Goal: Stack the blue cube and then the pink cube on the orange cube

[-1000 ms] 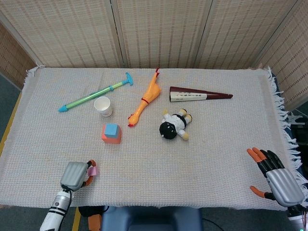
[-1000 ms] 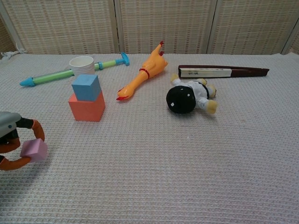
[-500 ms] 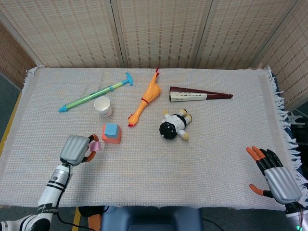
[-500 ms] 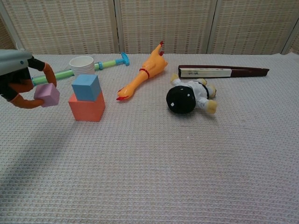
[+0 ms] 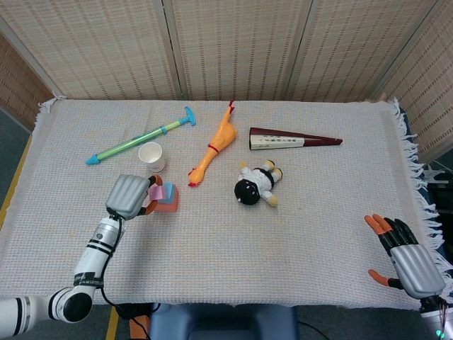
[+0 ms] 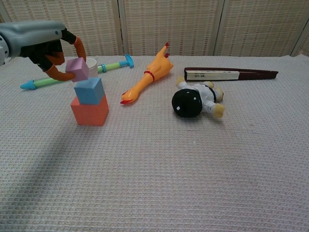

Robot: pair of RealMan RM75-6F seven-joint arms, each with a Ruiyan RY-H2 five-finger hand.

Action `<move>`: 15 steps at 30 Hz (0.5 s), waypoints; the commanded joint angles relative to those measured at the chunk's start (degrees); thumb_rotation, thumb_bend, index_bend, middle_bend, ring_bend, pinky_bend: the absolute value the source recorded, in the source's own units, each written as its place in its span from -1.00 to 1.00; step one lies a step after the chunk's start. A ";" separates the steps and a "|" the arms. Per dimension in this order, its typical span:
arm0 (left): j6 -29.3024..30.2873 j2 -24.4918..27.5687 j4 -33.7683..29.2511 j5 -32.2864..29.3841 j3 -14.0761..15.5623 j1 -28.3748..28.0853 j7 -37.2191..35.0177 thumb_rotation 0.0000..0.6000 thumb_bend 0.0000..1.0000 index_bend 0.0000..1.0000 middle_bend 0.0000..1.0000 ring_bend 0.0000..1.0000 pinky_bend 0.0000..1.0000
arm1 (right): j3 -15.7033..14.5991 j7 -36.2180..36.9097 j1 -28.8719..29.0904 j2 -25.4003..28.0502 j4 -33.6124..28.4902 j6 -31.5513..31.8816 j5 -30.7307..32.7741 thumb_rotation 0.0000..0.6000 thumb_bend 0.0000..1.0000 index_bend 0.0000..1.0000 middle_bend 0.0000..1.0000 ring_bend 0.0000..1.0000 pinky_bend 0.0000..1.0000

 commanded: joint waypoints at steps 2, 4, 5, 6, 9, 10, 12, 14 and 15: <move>-0.69 -0.43 2.03 -0.91 -0.19 -1.82 0.51 1.00 -0.34 0.07 1.00 1.00 1.00 | 0.02 -0.15 -0.01 -0.05 -0.02 -0.06 0.07 1.00 -0.87 -1.00 -1.00 -1.00 -1.00; -0.91 -0.83 3.19 -0.90 0.07 -2.46 0.20 1.00 -0.34 0.08 1.00 1.00 1.00 | 0.03 -0.26 0.00 -0.09 -0.05 -0.10 0.12 1.00 -0.87 -1.00 -1.00 -1.00 -1.00; -1.07 -0.96 3.72 -0.73 0.27 -2.76 0.18 1.00 -0.34 0.08 1.00 1.00 1.00 | 0.04 -0.29 -0.01 -0.10 -0.07 -0.09 0.14 1.00 -0.87 -1.00 -1.00 -1.00 -1.00; -1.16 -1.08 4.31 -0.55 0.49 -3.03 0.23 1.00 -0.34 0.08 1.00 1.00 1.00 | 0.05 -0.32 -0.03 -0.09 -0.07 -0.07 0.16 1.00 -0.87 -1.00 -1.00 -1.00 -1.00; -1.59 -1.49 6.02 0.06 1.47 -3.78 0.22 1.00 -0.34 0.08 1.00 1.00 1.00 | 0.12 -0.28 -0.10 -0.07 -0.08 0.11 0.22 1.00 -0.87 -1.00 -1.00 -1.00 -1.00; -1.88 -1.54 6.30 0.03 1.75 -3.94 0.11 1.00 -0.34 0.09 1.00 1.00 1.00 | 0.14 -0.25 -0.12 -0.07 -0.07 0.15 0.23 1.00 -0.87 -1.00 -1.00 -1.00 -1.00; -2.36 -1.64 6.90 -0.05 2.32 -4.29 -0.04 1.00 -0.34 0.09 1.00 1.00 1.00 | 0.19 -0.25 -0.13 -0.10 -0.02 0.18 0.30 1.00 -0.87 -1.00 -1.00 -1.00 -1.00; -2.47 -1.85 7.35 0.27 2.81 -4.53 -0.14 1.00 -0.34 0.08 1.00 1.00 1.00 | 0.20 -0.21 -0.12 -0.09 -0.03 0.15 0.32 1.00 -0.87 -1.00 -1.00 -1.00 -1.00; -2.46 -1.99 7.50 0.48 3.09 -4.65 -0.26 1.00 -0.34 0.08 1.00 1.00 1.00 | 0.20 -0.20 -0.11 -0.09 -0.01 0.11 0.35 1.00 -0.87 -1.00 -1.00 -1.00 -1.00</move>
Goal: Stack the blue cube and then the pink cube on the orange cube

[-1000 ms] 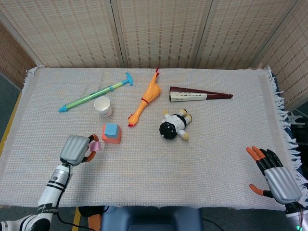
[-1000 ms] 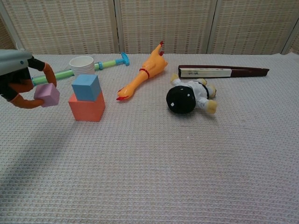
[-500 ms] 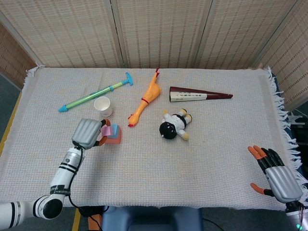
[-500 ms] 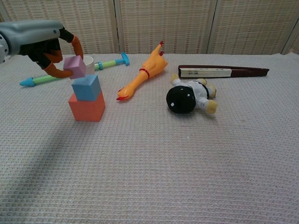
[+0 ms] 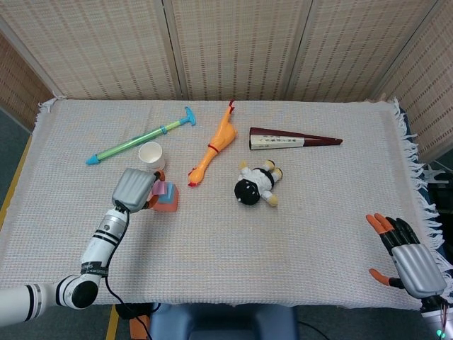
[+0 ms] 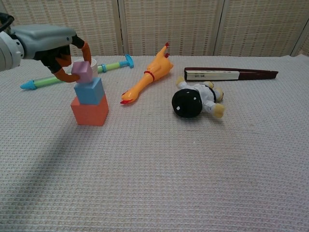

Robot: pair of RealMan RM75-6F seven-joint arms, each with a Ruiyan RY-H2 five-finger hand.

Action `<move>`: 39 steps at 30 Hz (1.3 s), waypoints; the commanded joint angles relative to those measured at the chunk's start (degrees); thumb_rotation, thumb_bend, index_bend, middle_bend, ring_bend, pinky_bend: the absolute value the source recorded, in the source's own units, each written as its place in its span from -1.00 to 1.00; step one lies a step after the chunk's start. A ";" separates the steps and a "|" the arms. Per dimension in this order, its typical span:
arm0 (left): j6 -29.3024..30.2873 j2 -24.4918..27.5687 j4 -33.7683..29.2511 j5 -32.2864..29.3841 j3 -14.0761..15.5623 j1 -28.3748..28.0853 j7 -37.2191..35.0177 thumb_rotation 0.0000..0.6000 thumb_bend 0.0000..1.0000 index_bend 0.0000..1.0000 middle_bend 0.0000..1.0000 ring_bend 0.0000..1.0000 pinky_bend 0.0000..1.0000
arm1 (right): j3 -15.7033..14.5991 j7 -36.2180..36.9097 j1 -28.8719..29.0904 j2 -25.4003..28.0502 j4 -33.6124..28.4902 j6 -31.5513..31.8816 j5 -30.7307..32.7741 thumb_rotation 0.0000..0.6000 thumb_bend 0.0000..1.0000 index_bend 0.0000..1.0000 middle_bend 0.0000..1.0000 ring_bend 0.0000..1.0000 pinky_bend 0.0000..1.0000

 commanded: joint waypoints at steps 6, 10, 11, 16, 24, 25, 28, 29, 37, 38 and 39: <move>0.11 -0.29 0.32 0.78 0.88 -0.91 -0.85 1.00 -0.34 0.07 1.00 1.00 1.00 | 0.01 0.09 0.03 0.06 0.03 -0.14 0.09 1.00 -0.87 -1.00 -1.00 -1.00 -1.00; 0.21 -0.28 0.38 0.93 1.24 -1.23 -1.16 1.00 -0.34 0.05 1.00 1.00 1.00 | -0.01 0.22 -0.01 0.18 0.00 -0.05 0.02 1.00 -0.87 -1.00 -1.00 -1.00 -1.00; 0.15 -0.28 0.45 0.85 1.35 -1.32 -1.15 1.00 -0.34 0.05 1.00 1.00 1.00 | -0.02 0.24 -0.04 0.20 -0.01 0.04 -0.03 1.00 -0.87 -1.00 -1.00 -1.00 -1.00; 0.30 -0.43 1.13 1.17 2.06 -1.63 -1.25 1.00 -0.34 0.05 1.00 1.00 1.00 | -0.04 0.36 -0.20 0.32 -0.08 0.35 -0.14 1.00 -0.87 -1.00 -1.00 -1.00 -1.00; 0.44 -0.37 1.46 2.07 2.71 -1.91 -1.90 1.00 -0.34 0.00 1.00 1.00 1.00 | 0.06 0.52 -0.31 0.45 -0.10 0.56 -0.05 1.00 -0.87 -1.00 -1.00 -1.00 -1.00; 0.43 -0.43 1.56 2.02 2.89 -1.98 -1.75 1.00 -0.34 -0.01 1.00 1.00 1.00 | 0.06 0.57 -0.33 0.47 -0.10 0.61 -0.07 1.00 -0.87 -1.00 -1.00 -1.00 -1.00; 0.40 -0.65 1.85 1.76 3.21 -2.14 -1.49 1.00 -0.34 -0.03 1.00 1.00 1.00 | 0.05 0.69 -0.37 0.49 -0.08 0.71 -0.16 1.00 -0.87 -1.00 -1.00 -1.00 -1.00; 0.41 -0.70 1.97 1.71 3.30 -2.20 -1.39 1.00 -0.34 -0.04 1.00 1.00 1.00 | 0.04 0.71 -0.38 0.51 -0.08 0.71 -0.18 1.00 -0.87 -1.00 -1.00 -1.00 -1.00; 0.63 -0.59 2.11 1.57 3.50 -2.34 -1.77 1.00 -0.34 -0.11 1.00 1.00 1.00 | 0.07 0.59 -0.46 0.49 -0.11 0.79 -0.18 1.00 -0.87 -1.00 -1.00 -1.00 -1.00; 0.63 -0.53 2.06 1.53 3.56 -2.36 -1.73 1.00 -0.34 -0.14 1.00 1.00 1.00 | 0.07 0.57 -0.46 0.48 -0.11 0.76 -0.15 1.00 -0.87 -1.00 -1.00 -1.00 -1.00; 0.64 -0.47 2.02 1.52 3.66 -2.37 -1.66 1.00 -0.33 -0.17 1.00 1.00 1.00 | 0.07 0.53 -0.45 0.47 -0.14 0.71 -0.12 1.00 -0.87 -1.00 -1.00 -1.00 -1.00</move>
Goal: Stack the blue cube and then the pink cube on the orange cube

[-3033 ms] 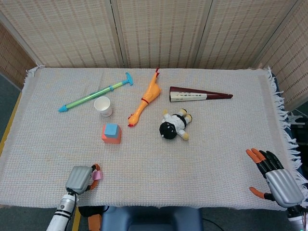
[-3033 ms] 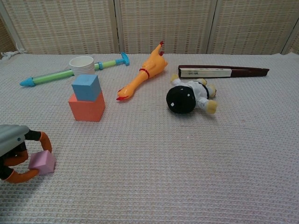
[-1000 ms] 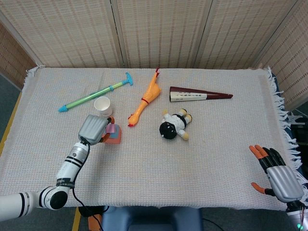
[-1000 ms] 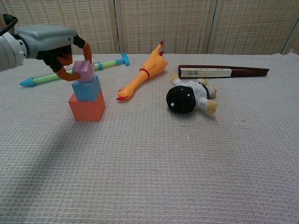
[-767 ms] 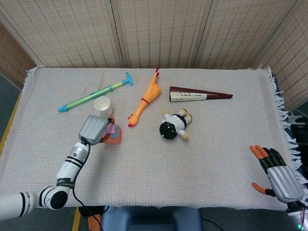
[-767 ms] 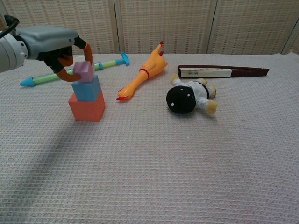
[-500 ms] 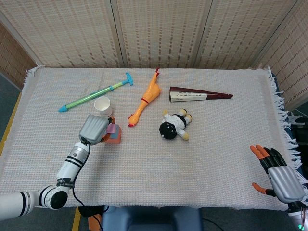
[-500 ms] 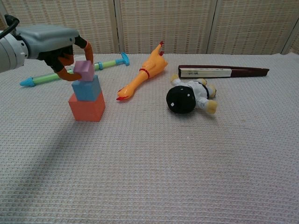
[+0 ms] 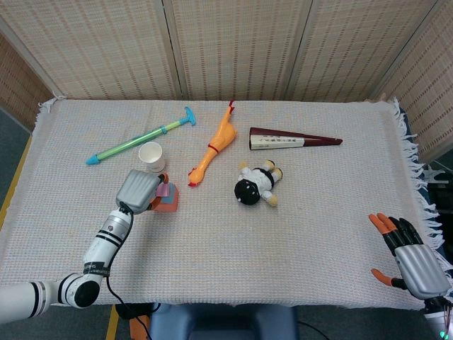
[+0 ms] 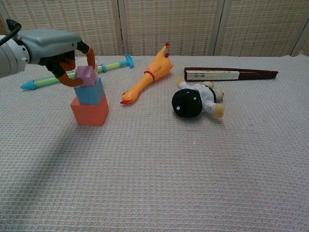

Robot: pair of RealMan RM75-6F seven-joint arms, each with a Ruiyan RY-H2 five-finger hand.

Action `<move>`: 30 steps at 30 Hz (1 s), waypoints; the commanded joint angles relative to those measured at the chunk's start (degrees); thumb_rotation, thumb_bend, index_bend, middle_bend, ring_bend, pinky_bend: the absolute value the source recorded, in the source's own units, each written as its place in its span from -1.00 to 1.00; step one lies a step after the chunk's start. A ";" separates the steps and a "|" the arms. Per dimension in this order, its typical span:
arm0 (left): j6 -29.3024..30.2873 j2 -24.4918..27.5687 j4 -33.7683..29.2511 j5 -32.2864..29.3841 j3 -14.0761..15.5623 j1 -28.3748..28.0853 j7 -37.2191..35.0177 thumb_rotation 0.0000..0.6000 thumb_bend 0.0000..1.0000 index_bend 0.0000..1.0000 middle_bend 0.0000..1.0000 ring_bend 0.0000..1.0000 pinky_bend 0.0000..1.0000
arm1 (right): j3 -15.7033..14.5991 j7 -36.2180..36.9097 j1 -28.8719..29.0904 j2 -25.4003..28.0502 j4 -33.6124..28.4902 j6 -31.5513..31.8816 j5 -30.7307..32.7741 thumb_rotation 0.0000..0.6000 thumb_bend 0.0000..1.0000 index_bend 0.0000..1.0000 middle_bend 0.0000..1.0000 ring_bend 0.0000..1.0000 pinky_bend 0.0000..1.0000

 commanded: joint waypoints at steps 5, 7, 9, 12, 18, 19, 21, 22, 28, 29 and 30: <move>0.01 0.20 -0.09 -0.32 0.31 -0.06 0.01 1.00 -0.34 -0.37 1.00 1.00 1.00 | 0.01 -0.23 -0.01 -0.05 -0.08 -0.05 0.02 1.00 -0.87 -1.00 -1.00 -1.00 -1.00; 0.08 0.22 -0.05 -0.35 0.32 -0.09 -0.07 1.00 -0.34 -0.46 1.00 1.00 1.00 | 0.02 -0.26 -0.02 -0.06 -0.08 -0.07 0.06 1.00 -0.87 -1.00 -1.00 -1.00 -1.00; 0.19 0.24 -0.07 -0.28 0.35 -0.11 -0.14 1.00 -0.33 -0.54 1.00 1.00 1.00 | 0.04 -0.27 -0.01 -0.06 -0.07 -0.09 0.08 1.00 -0.87 -1.00 -1.00 -1.00 -1.00; 0.26 0.28 -0.18 -0.31 0.44 -0.14 -0.13 1.00 -0.34 -0.58 1.00 1.00 1.00 | 0.04 -0.29 -0.03 -0.04 -0.07 -0.07 0.05 1.00 -0.87 -1.00 -1.00 -1.00 -1.00; 0.79 1.11 -1.80 -0.17 0.69 0.18 -0.23 1.00 -0.33 -0.65 1.00 1.00 1.00 | 0.07 -0.21 -0.15 0.08 -0.09 0.15 0.08 1.00 -0.87 -1.00 -1.00 -1.00 -1.00; 1.20 1.64 -2.68 0.21 0.88 0.52 -0.39 1.00 -0.33 -0.66 1.00 1.00 1.00 | 0.05 -0.19 -0.17 0.11 -0.09 0.18 0.03 1.00 -0.87 -1.00 -1.00 -1.00 -1.00; 2.39 3.16 -4.98 1.41 1.60 1.67 -0.85 1.00 -0.34 -0.71 1.00 1.00 1.00 | -0.03 -0.11 -0.23 0.23 -0.10 0.28 -0.12 1.00 -0.87 -1.00 -1.00 -1.00 -1.00; 3.17 4.01 -6.22 2.26 2.08 2.48 -1.32 1.00 -0.34 -0.73 1.00 1.00 1.00 | -0.06 -0.02 -0.29 0.30 -0.11 0.40 -0.22 1.00 -0.87 -1.00 -1.00 -1.00 -1.00; 13.59 10.90 -14.70 16.30 8.56 13.90 -13.32 1.00 -0.33 -0.80 0.67 0.62 0.87 | -0.55 0.71 -0.79 0.85 -0.22 1.39 -1.34 1.00 -0.87 -1.00 -1.00 -1.00 -1.00; 15.78 11.81 -15.01 19.61 10.35 16.24 -15.78 1.00 -0.34 -0.80 0.35 0.36 0.69 | -0.69 0.75 -0.89 0.96 -0.29 1.57 -1.65 1.00 -0.87 -1.00 -1.00 -1.00 -1.00; 18.89 12.78 -14.64 23.85 12.76 19.41 -19.11 1.00 -0.33 -0.80 0.07 0.11 0.47 | -0.89 0.79 -1.04 1.08 -0.40 1.88 -2.13 1.00 -0.87 -1.00 -1.00 -1.00 -1.00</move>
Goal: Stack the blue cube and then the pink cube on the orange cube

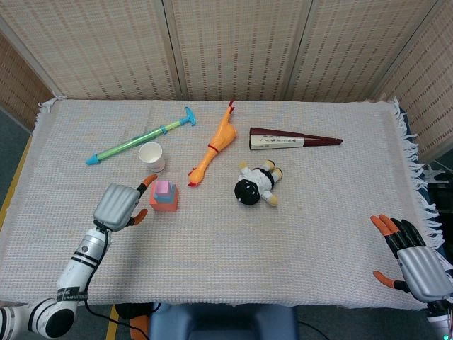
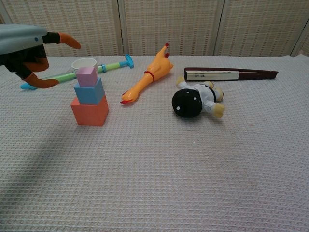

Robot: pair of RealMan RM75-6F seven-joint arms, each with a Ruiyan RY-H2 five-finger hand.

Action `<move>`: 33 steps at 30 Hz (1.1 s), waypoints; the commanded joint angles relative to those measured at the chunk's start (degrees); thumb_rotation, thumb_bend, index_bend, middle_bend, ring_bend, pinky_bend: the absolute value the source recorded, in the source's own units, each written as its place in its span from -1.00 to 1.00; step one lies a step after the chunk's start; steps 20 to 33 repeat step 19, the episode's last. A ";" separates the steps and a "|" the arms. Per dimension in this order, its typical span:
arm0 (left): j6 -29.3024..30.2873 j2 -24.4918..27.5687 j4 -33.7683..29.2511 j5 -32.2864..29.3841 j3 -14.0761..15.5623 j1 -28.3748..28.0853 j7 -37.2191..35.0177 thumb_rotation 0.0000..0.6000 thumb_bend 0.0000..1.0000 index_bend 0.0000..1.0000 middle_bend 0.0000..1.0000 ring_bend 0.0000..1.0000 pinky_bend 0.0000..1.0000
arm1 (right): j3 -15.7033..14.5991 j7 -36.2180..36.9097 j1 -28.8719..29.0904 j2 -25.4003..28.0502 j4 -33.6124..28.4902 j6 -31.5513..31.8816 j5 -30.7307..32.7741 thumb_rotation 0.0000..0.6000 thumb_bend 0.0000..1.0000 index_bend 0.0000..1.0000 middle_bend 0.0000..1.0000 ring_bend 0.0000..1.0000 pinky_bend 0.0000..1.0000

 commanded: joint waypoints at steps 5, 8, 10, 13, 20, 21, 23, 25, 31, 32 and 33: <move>23.59 4.98 5.81 26.86 15.84 23.14 -25.66 1.00 -0.33 -0.82 -0.91 -0.96 -0.54 | -1.09 -0.24 -0.93 0.37 -0.51 1.76 -2.64 1.00 -0.87 -1.00 -1.00 -1.00 -1.00; 32.50 1.74 14.19 30.18 17.50 30.39 -33.98 1.00 -0.32 -0.83 -1.00 -1.00 -0.68 | -1.38 -1.51 -1.30 0.14 -0.90 1.93 -2.98 1.00 -0.87 -1.00 -1.00 -1.00 -1.00; 34.71 -0.10 19.07 30.51 18.27 33.54 -39.10 1.00 -0.31 -0.83 -1.00 -1.00 -0.69 | -1.54 -2.78 -1.63 -0.07 -1.37 1.95 -2.87 1.00 -0.87 -1.00 -1.00 -1.00 -1.00; 32.65 1.51 20.48 31.99 19.71 34.00 -40.26 1.00 -0.29 -0.84 -1.00 -1.00 -0.72 | -1.62 -4.18 -1.87 -0.27 -1.67 2.43 -3.61 1.00 -0.87 -1.00 -1.00 -1.00 -1.00; 31.66 2.53 19.81 33.30 18.58 34.76 -39.21 1.00 -0.30 -0.85 -1.00 -1.00 -0.74 | -1.62 -5.81 -2.17 -0.74 -2.01 2.09 -3.05 1.00 -0.87 -1.00 -1.00 -1.00 -1.00; 31.66 2.53 19.81 33.30 18.58 34.76 -39.21 1.00 -0.30 -0.85 -1.00 -1.00 -0.74 | -1.62 -5.81 -2.17 -0.74 -2.01 2.09 -3.05 1.00 -0.87 -1.00 -1.00 -1.00 -1.00; 31.66 2.53 19.81 33.30 18.58 34.76 -39.21 1.00 -0.30 -0.85 -1.00 -1.00 -0.74 | -1.62 -5.81 -2.17 -0.74 -2.01 2.09 -3.05 1.00 -0.87 -1.00 -1.00 -1.00 -1.00; 31.66 2.53 19.81 33.30 18.58 34.76 -39.21 1.00 -0.30 -0.85 -1.00 -1.00 -0.74 | -1.62 -5.81 -2.17 -0.74 -2.01 2.09 -3.05 1.00 -0.87 -1.00 -1.00 -1.00 -1.00; 31.66 2.53 19.81 33.30 18.58 34.76 -39.21 1.00 -0.30 -0.85 -1.00 -1.00 -0.74 | -1.62 -5.81 -2.17 -0.74 -2.01 2.09 -3.05 1.00 -0.87 -1.00 -1.00 -1.00 -1.00; 31.66 2.53 19.81 33.30 18.58 34.76 -39.21 1.00 -0.30 -0.85 -1.00 -1.00 -0.74 | -1.62 -5.81 -2.17 -0.74 -2.01 2.09 -3.05 1.00 -0.87 -1.00 -1.00 -1.00 -1.00; 31.66 2.53 19.81 33.30 18.58 34.76 -39.21 1.00 -0.30 -0.85 -1.00 -1.00 -0.74 | -1.62 -5.81 -2.17 -0.74 -2.01 2.09 -3.05 1.00 -0.87 -1.00 -1.00 -1.00 -1.00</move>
